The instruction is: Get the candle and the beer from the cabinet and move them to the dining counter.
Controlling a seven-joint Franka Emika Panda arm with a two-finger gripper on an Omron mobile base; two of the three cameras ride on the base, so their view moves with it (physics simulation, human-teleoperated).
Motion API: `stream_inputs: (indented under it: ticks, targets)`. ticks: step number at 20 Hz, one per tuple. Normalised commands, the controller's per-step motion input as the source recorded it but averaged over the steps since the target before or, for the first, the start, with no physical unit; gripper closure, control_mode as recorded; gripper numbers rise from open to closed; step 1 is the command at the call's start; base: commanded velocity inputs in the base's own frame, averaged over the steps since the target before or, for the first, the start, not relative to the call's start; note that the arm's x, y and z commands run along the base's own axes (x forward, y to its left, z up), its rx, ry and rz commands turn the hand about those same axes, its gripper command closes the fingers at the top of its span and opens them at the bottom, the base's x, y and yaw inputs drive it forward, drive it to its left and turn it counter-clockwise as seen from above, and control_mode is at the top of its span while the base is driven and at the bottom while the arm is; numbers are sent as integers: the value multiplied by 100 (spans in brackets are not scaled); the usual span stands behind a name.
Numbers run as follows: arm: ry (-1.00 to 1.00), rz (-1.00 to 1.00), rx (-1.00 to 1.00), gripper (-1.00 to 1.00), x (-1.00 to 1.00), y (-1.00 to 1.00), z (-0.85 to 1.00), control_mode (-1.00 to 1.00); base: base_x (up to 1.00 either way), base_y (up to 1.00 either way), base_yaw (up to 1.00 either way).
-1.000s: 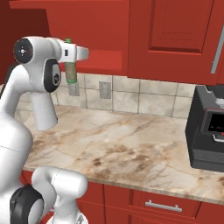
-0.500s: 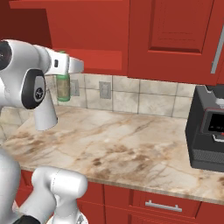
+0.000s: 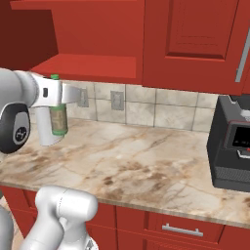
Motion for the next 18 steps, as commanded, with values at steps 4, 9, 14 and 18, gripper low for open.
stream_inputs:
  ticks: [4, 9, 14, 18]
  targets:
    - [0, 13, 0, 100, -40, 1, -14, -100, 0, 0, 0]
    - [0, 9, 0, 100, -14, 4, -4, -100, 0, 0, 0]
    - [0, 0, 0, 100, 0, 0, 0, -100, 0, 0, 0]
    - [0, 0, 0, 100, 0, 0, 0, -100, 0, 0, 0]
